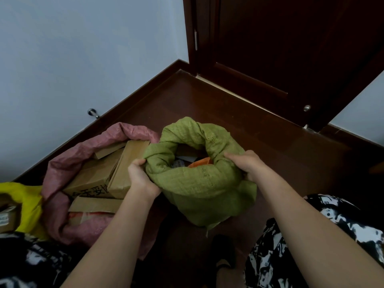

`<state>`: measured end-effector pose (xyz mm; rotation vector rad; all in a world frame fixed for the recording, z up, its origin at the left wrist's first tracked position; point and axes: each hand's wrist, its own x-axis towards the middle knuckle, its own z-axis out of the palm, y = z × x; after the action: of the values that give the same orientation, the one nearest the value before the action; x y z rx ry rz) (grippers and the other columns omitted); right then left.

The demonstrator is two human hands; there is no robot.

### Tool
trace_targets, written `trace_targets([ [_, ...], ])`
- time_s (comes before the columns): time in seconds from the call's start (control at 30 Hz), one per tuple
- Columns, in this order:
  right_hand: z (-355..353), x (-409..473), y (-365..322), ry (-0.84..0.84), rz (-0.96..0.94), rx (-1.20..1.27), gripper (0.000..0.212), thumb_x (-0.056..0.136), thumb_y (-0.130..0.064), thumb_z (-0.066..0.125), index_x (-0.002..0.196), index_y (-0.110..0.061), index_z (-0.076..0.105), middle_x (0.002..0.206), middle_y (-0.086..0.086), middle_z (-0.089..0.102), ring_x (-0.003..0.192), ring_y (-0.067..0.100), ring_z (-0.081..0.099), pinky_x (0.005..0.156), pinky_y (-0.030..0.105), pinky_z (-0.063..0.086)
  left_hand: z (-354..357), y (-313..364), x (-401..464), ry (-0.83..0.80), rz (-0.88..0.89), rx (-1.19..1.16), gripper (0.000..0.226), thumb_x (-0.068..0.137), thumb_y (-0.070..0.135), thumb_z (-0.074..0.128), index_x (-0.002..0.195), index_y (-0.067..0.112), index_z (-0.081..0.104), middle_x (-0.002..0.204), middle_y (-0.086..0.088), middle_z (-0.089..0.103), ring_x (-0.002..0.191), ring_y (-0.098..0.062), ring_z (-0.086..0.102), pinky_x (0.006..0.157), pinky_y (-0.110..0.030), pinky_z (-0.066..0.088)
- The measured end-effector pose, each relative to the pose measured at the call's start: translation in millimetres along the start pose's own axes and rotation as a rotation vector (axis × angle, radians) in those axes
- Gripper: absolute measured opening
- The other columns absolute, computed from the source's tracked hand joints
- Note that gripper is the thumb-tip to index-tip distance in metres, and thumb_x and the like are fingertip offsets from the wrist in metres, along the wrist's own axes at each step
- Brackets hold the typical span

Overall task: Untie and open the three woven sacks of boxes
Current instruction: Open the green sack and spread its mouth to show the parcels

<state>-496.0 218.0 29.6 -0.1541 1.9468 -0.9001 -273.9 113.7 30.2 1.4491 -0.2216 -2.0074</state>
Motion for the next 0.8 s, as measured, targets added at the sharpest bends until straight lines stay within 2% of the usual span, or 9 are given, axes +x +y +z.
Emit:
trace_targets([
  [0.13, -5.4, 3.7, -6.4, -0.008, 0.087, 0.406, 0.044, 0.097, -0.013, 0.053, 0.138, 0.001, 0.044, 0.129, 0.021, 0.055, 0.111, 0.035, 0.058, 0.077, 0.042, 0.051, 1.1, 0.9, -5.6, -0.066, 0.010, 0.119, 0.039, 0.092, 0.044, 0.054, 0.104, 0.009, 0.066, 0.106, -0.018, 0.068, 0.101, -0.033, 0.064, 0.091, -0.049, 0.049],
  [0.3, -21.4, 6.2, -11.9, 0.039, 0.240, 0.864, 0.035, 0.103, -0.014, 0.034, 0.130, -0.001, 0.051, 0.096, 0.022, 0.060, 0.077, 0.033, 0.061, 0.051, 0.047, 0.049, -20.7, -5.4, 12.5, -0.035, -0.105, -0.025, 0.067, 0.094, 0.057, 0.036, 0.137, 0.006, 0.048, 0.124, -0.023, 0.057, 0.110, -0.036, 0.056, 0.089, -0.049, 0.045],
  [0.4, -23.6, 7.2, -5.5, 0.053, 0.291, 0.912, 0.039, 0.102, -0.018, 0.028, 0.127, -0.004, 0.055, 0.090, 0.018, 0.061, 0.074, 0.032, 0.062, 0.040, 0.039, 0.051, -29.5, -11.8, 19.3, 0.002, -0.126, -0.069, 0.062, 0.100, 0.052, 0.025, 0.136, 0.007, 0.048, 0.112, -0.025, 0.059, 0.099, -0.040, 0.058, 0.083, -0.052, 0.044],
  [0.47, -22.6, 5.5, -3.4, 0.004, 0.303, 0.928, 0.043, 0.101, -0.033, 0.031, 0.125, -0.007, 0.056, 0.089, 0.017, 0.062, 0.075, 0.032, 0.063, 0.046, 0.041, 0.054, -32.7, -14.1, 22.3, 0.014, -0.139, -0.022, 0.058, 0.102, 0.043, 0.019, 0.135, 0.008, 0.050, 0.108, -0.026, 0.059, 0.094, -0.040, 0.059, 0.076, -0.053, 0.046],
  [0.57, -22.5, 13.6, -2.5, -0.046, 0.171, 0.693, 0.089, 0.076, -0.080, 0.044, 0.138, -0.016, 0.041, 0.124, 0.020, 0.058, 0.105, 0.036, 0.062, 0.085, 0.054, 0.052, -31.0, -12.9, 24.2, 0.033, -0.133, 0.039, 0.054, 0.101, 0.039, 0.020, 0.125, 0.007, 0.057, 0.108, -0.024, 0.060, 0.094, -0.039, 0.059, 0.073, -0.052, 0.047],
  [0.63, -24.2, 14.6, -2.8, 0.066, -0.094, 0.188, 0.099, 0.068, -0.086, 0.046, 0.148, -0.037, 0.014, 0.152, 0.013, 0.027, 0.131, 0.036, 0.041, 0.106, 0.054, 0.037, -27.0, -11.3, 20.6, 0.018, -0.120, 0.061, 0.054, 0.100, 0.042, 0.023, 0.112, 0.006, 0.061, 0.105, -0.023, 0.062, 0.092, -0.037, 0.060, 0.070, -0.049, 0.048],
  [0.67, -23.7, 11.9, -2.3, 0.041, -0.235, -0.053, 0.098, 0.069, -0.084, 0.050, 0.147, -0.044, 0.007, 0.154, 0.007, 0.015, 0.133, 0.032, 0.033, 0.110, 0.051, 0.032, -26.1, -11.1, 20.0, 0.000, -0.115, 0.063, 0.053, 0.100, 0.044, 0.025, 0.109, 0.006, 0.061, 0.105, -0.023, 0.062, 0.093, -0.037, 0.060, 0.070, -0.048, 0.049],
  [0.73, -19.9, 11.7, 0.9, -0.068, -0.364, -0.366, 0.091, 0.070, -0.073, 0.063, 0.145, -0.044, 0.019, 0.141, 0.000, 0.016, 0.120, 0.022, 0.034, 0.108, 0.043, 0.033, -27.6, -9.6, 20.4, -0.031, -0.116, 0.045, 0.054, 0.099, 0.046, 0.028, 0.110, 0.006, 0.061, 0.107, -0.023, 0.063, 0.096, -0.037, 0.060, 0.072, -0.049, 0.048],
  [0.8, -17.7, 20.2, 6.3, -0.018, -0.389, -0.441, 0.053, 0.079, -0.055, 0.068, 0.125, -0.032, 0.053, 0.130, 0.002, 0.030, 0.109, 0.020, 0.044, 0.099, 0.035, 0.042, -31.8, -9.3, 22.3, -0.043, -0.119, 0.016, 0.054, 0.098, 0.047, 0.028, 0.114, 0.007, 0.061, 0.111, -0.023, 0.062, 0.100, -0.038, 0.060, 0.074, -0.050, 0.047],
])
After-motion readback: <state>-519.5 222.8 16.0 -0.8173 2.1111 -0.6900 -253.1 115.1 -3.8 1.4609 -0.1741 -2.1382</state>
